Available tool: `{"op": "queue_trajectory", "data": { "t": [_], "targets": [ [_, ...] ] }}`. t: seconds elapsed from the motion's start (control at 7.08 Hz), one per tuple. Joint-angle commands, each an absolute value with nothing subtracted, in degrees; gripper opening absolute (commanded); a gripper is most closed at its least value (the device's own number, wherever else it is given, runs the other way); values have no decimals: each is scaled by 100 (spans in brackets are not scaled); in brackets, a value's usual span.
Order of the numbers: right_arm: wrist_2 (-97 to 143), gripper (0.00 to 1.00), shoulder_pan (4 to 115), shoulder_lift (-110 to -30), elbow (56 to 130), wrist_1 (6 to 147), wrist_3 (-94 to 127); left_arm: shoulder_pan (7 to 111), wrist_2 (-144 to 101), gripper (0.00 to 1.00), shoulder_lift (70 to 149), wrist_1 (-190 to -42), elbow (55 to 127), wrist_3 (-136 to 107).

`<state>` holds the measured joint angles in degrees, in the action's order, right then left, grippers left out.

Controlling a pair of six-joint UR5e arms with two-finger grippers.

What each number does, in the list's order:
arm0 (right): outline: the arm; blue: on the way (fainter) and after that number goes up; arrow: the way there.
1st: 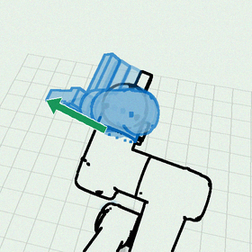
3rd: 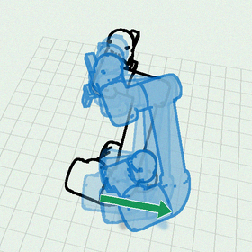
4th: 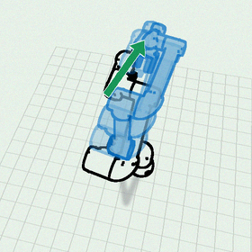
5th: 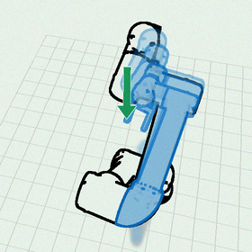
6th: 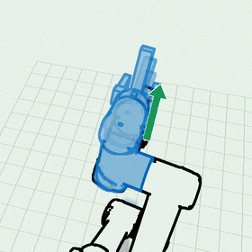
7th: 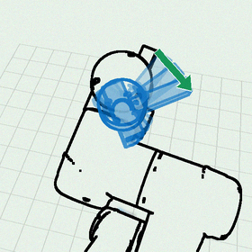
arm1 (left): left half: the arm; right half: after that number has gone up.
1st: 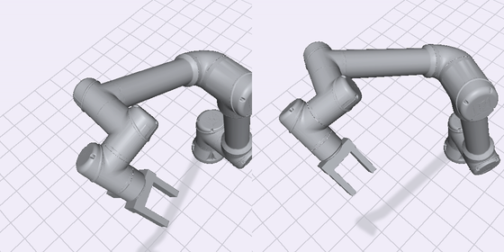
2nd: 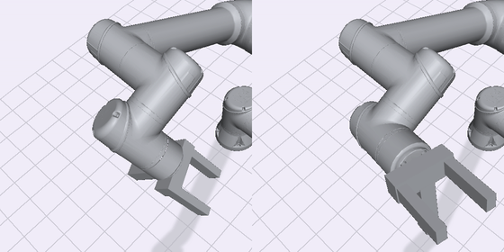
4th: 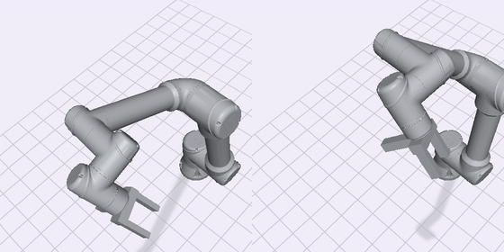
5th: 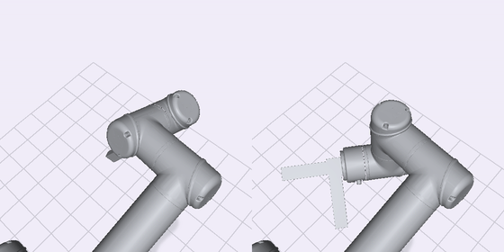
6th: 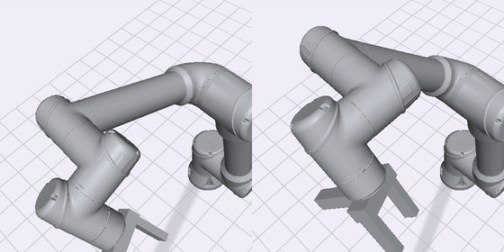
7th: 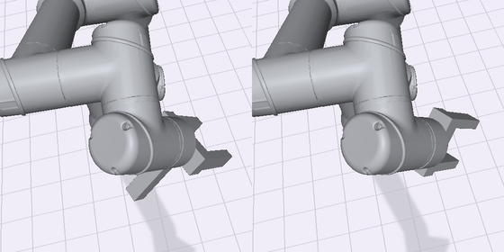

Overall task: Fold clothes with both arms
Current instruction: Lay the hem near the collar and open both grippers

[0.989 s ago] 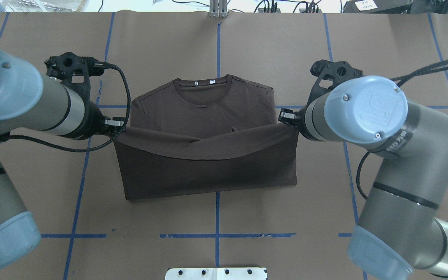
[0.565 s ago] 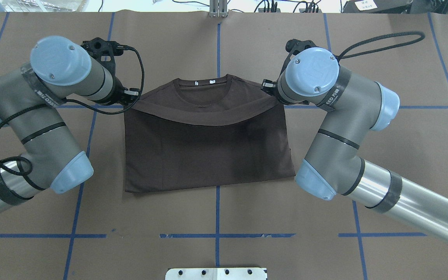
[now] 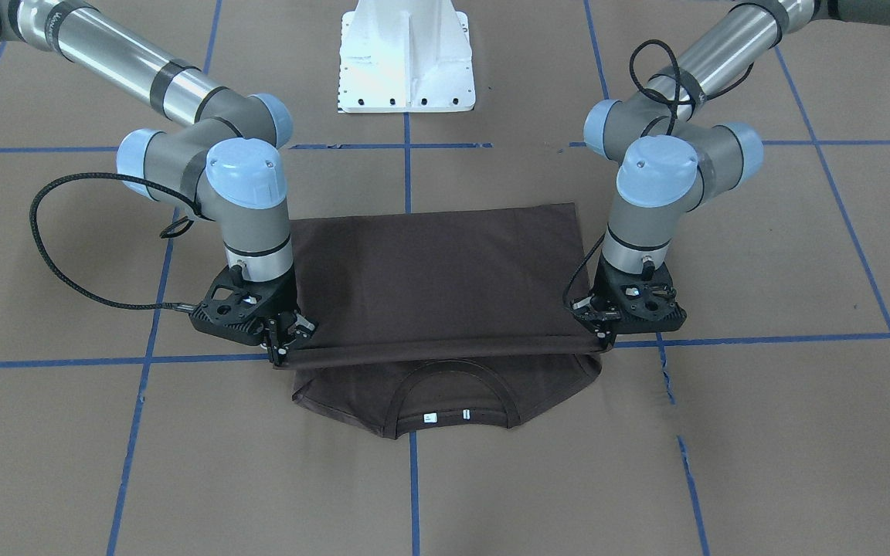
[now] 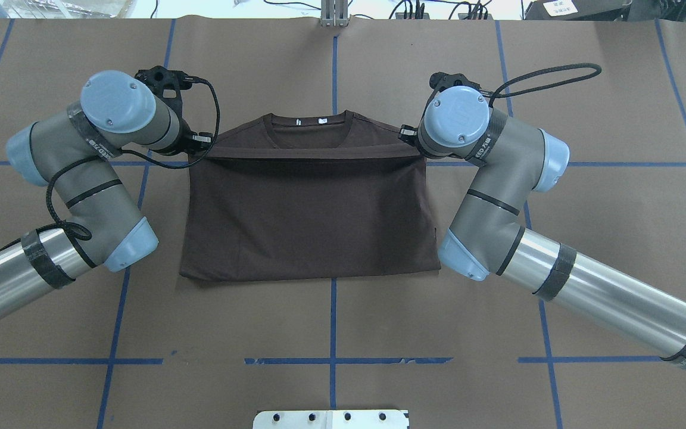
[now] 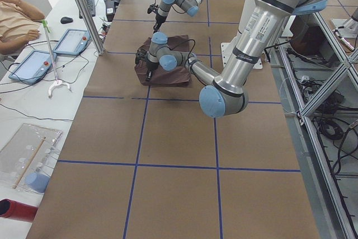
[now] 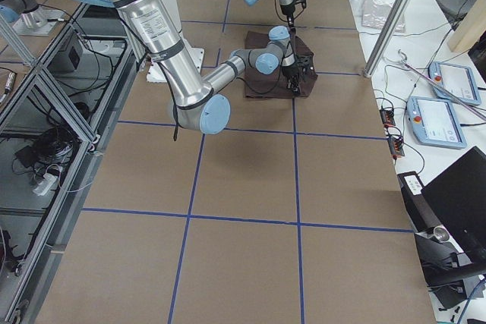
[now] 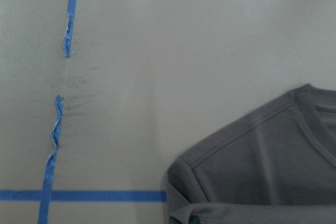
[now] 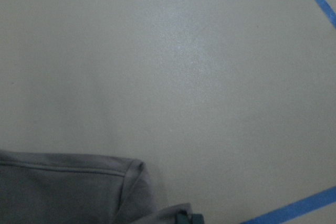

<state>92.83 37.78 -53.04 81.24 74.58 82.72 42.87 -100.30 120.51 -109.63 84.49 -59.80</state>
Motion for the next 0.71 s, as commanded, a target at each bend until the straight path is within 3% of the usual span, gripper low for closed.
{"op": "queue_trajectory", "data": {
  "t": [0.0, 0.14, 0.28, 0.57],
  "targets": [
    [9281, 0, 3779, -5291, 8060, 7418, 8271, 4280, -10011, 0, 12111, -10986, 8393, -5985],
    [9264, 56, 3771, -5300, 8060, 7418, 8262, 4280, -10019, 72, 12103, -10995, 8394, -5907],
    [9229, 100, 3771, -5256, 8068, 7401, 7888, 4289, -10037, 100, 12085, -10969, 8481, -5393],
    [9804, 100, 4033, -5317, 8400, 7348, 7185, 4289, -10072, 100, 11867, -10908, 9146, -5300]
  ]
}}
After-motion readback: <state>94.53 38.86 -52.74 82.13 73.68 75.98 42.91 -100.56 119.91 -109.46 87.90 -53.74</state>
